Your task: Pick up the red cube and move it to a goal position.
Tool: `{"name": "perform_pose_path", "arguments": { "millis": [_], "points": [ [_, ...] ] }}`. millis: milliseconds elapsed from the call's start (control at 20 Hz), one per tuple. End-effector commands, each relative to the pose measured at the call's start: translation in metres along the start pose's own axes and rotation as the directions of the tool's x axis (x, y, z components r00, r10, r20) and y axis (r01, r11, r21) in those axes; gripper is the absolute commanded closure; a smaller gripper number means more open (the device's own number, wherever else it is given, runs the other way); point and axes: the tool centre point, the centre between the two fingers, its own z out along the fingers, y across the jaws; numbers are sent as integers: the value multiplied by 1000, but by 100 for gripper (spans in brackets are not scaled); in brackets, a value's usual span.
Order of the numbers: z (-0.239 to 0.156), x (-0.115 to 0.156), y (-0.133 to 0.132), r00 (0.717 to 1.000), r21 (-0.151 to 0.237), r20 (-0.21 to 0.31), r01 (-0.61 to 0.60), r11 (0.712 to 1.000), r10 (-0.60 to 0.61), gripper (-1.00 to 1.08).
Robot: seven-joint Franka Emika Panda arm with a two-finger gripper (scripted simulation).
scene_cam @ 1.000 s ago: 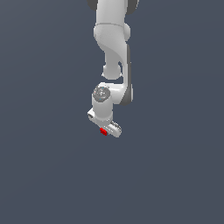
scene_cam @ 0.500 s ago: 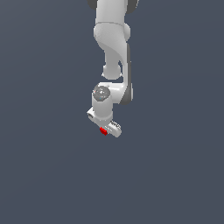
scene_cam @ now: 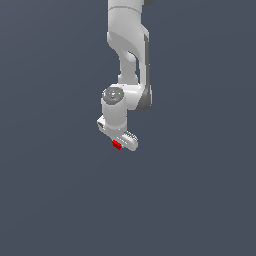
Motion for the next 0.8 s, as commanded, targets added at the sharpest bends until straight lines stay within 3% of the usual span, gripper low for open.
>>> {"name": "perform_pose_path", "arguments": {
  "millis": [0,750],
  "points": [
    [-20,0,3,1000,1,-1,0,1000,0,108],
    [-186,0,29,1000,1,-1,-2,1000,2,108]
  ]
}}
